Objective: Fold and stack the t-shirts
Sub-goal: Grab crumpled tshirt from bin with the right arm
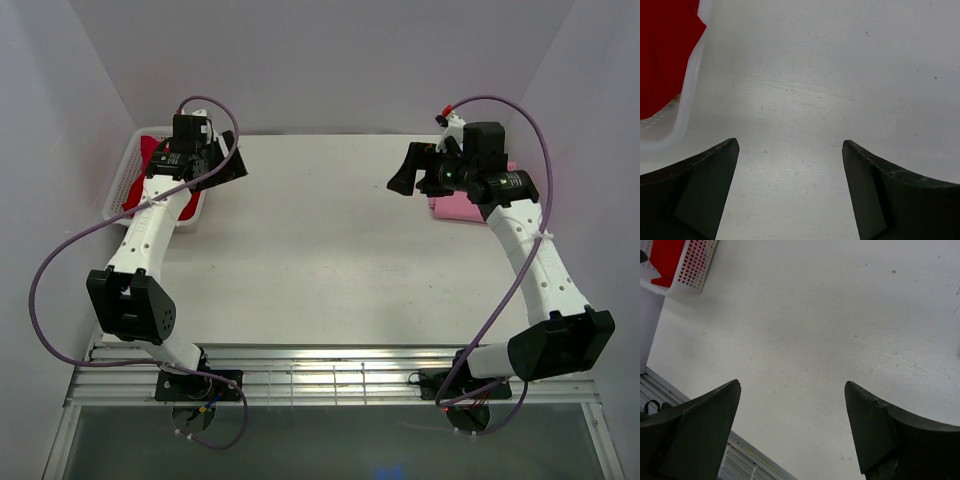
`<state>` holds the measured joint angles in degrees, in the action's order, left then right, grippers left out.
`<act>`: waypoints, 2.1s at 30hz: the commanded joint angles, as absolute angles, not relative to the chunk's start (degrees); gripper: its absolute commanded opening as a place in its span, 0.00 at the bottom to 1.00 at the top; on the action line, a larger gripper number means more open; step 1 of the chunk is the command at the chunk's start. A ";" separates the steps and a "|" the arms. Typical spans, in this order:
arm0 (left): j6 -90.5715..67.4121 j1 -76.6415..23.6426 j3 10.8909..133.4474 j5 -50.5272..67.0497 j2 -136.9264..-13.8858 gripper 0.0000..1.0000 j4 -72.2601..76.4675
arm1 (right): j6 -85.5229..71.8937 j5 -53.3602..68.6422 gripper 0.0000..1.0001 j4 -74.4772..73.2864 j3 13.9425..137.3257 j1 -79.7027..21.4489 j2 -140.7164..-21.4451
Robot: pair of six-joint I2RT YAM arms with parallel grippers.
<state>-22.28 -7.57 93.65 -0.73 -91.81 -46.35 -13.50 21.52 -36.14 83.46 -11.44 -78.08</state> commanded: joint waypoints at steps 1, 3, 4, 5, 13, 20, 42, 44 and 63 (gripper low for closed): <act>-19.96 -4.67 90.01 -4.29 -90.52 0.95 -40.00 | -14.50 19.42 0.90 -32.96 83.24 -13.62 -76.81; -19.25 -3.96 88.16 -7.80 -92.27 0.94 -35.89 | -15.11 20.99 0.91 -31.82 82.53 -14.15 -76.73; -18.81 -3.43 87.55 -11.82 -92.98 0.94 -34.38 | -15.55 21.61 0.92 -31.03 81.75 -14.32 -76.38; -18.81 -3.08 87.19 -13.43 -93.77 0.94 -33.06 | -16.17 23.19 0.94 -28.94 79.82 -14.41 -75.77; -18.99 -0.09 89.03 -21.27 -104.30 0.94 -26.20 | -15.47 23.38 0.97 -30.76 76.38 -15.91 -75.67; -19.07 6.32 90.88 -21.71 -112.14 0.93 -25.40 | -15.73 23.03 0.98 -31.38 74.01 -16.70 -76.11; -24.52 8.26 85.08 -5.17 -99.14 0.87 -18.19 | -16.00 25.58 0.99 -29.97 76.20 -20.13 -83.58; -24.43 8.87 87.27 -6.50 -101.93 0.87 -20.46 | -15.91 25.75 0.99 -29.88 76.11 -20.48 -83.76; -22.85 11.60 92.82 -13.19 -116.10 0.70 -21.88 | -16.52 24.61 0.99 -31.20 70.93 -21.09 -79.81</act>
<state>-23.42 11.42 92.40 -12.91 -116.62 -21.04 -16.10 24.51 -31.70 71.02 -20.67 -82.41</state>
